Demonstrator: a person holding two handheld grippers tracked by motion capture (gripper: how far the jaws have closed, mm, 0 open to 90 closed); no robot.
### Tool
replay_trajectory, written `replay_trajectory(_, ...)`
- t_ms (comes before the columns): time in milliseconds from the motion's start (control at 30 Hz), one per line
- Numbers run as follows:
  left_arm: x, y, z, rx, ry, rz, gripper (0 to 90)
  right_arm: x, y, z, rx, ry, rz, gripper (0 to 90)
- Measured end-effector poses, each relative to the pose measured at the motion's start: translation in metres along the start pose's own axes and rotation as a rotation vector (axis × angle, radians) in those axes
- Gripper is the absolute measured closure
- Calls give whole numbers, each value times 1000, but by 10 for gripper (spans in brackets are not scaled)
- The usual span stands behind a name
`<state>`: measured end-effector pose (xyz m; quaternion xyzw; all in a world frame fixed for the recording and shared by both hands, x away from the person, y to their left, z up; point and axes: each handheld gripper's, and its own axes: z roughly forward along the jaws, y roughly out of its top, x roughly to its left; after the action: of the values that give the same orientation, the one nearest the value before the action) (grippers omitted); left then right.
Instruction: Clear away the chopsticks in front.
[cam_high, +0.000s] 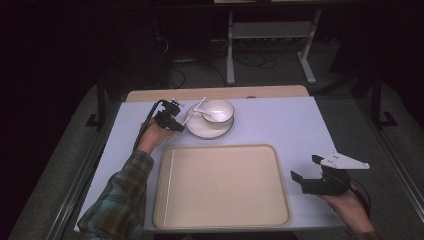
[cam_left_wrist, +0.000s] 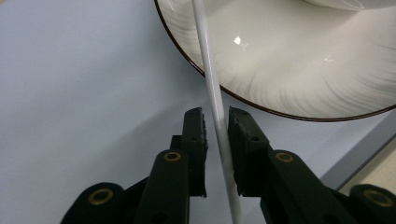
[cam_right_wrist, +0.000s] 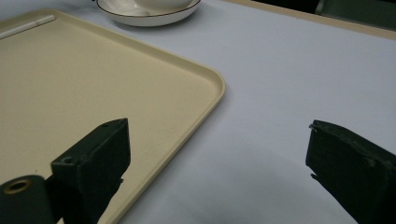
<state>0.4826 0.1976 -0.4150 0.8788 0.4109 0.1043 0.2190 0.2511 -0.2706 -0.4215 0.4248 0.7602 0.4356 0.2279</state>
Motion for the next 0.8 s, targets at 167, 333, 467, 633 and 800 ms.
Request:
replay_trajectory(167,1,0,0,10,0,-14,831,0,0,0,-1,0,0,61)
replay_trajectory(333,1,0,-1,18,13,-39,848,0,0,0,-1,0,-1,62)
replay_trajectory(467,1,-1,-2,10,2,-59,852,0,0,0,0,-2,-1,61)
replay_trajectory(633,2,-2,-6,-7,-14,-72,856,0,0,0,-1,-1,-1,61)
replay_trajectory(800,3,-6,-15,-22,-30,-85,857,0,0,0,-2,-1,-1,61)
